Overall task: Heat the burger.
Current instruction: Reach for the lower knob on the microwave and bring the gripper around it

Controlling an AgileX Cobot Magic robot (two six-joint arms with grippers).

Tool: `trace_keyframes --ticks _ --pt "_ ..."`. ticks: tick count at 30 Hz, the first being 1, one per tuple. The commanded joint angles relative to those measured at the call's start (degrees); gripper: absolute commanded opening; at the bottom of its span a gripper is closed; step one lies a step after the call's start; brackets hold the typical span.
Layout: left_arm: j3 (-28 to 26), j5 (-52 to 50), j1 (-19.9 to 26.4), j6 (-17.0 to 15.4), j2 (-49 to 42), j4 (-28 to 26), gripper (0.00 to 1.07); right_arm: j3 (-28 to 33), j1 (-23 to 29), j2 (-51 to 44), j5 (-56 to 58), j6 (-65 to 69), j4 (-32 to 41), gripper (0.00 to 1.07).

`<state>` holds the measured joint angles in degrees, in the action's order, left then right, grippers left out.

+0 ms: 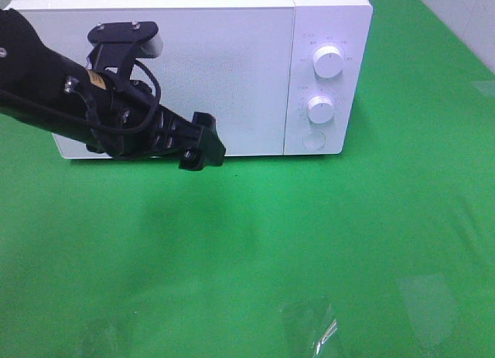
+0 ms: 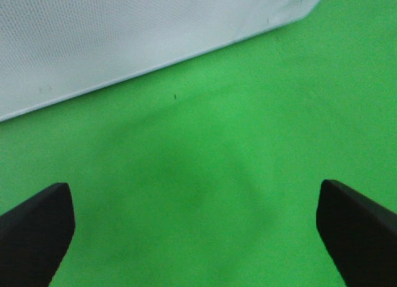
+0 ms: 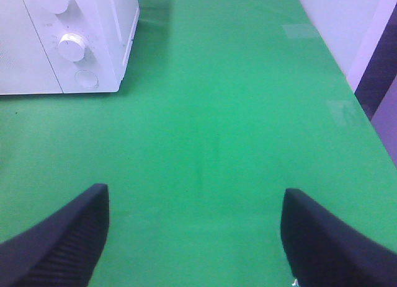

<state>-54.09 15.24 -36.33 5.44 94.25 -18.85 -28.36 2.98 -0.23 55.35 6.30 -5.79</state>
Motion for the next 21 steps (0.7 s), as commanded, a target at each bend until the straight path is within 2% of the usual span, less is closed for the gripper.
trace_keyframes --ticks 1,4,5,7,8,12,13,16,18,19,20,21 --pt "0.17 6.42 -0.17 0.06 -2.06 -0.4 1.02 0.17 -0.34 -1.49 -0.4 -0.17 0.11 0.73" --pt "0.17 15.53 -0.17 0.06 -4.87 0.86 1.02 0.17 -0.34 -1.49 -0.4 -0.17 0.11 0.73" --pt "0.17 15.53 -0.17 0.06 -4.87 0.86 1.02 0.17 -0.34 -1.49 -0.4 -0.17 0.11 0.73" --pt "0.17 23.49 -0.17 0.06 -7.39 3.9 1.02 0.17 -0.34 -1.49 -0.4 -0.17 0.11 0.73" --pt "0.17 23.49 -0.17 0.06 -7.39 3.9 1.02 0.17 -0.34 -1.49 -0.4 -0.17 0.11 0.73" --pt "0.17 30.19 1.6 -2.41 -10.77 5.21 1.02 0.17 -0.34 -1.49 -0.4 -0.17 0.11 0.73" --pt "0.17 33.06 3.72 -3.55 -12.43 5.39 1.02 0.17 -0.34 -1.49 -0.4 -0.17 0.11 0.73" --pt "0.17 35.24 6.42 -3.61 -14.09 5.44 1.02 0.17 -0.34 -1.49 -0.4 -0.17 0.11 0.73" --pt "0.17 38.45 11.92 -3.27 -17.07 5.79 1.02 0.17 -0.34 -1.49 -0.4 -0.17 0.11 0.73" --pt "0.17 38.45 11.92 -3.27 -17.07 5.79 1.02 0.17 -0.34 -1.49 -0.4 -0.17 0.11 0.73" --pt "0.17 40.57 15.64 -3.09 -18.91 5.96 1.02 0.17 -0.34 -1.49 -0.4 -0.17 0.11 0.73" --pt "0.17 40.57 15.64 -3.09 -18.91 5.96 1.02 0.17 -0.34 -1.49 -0.4 -0.17 0.11 0.73"
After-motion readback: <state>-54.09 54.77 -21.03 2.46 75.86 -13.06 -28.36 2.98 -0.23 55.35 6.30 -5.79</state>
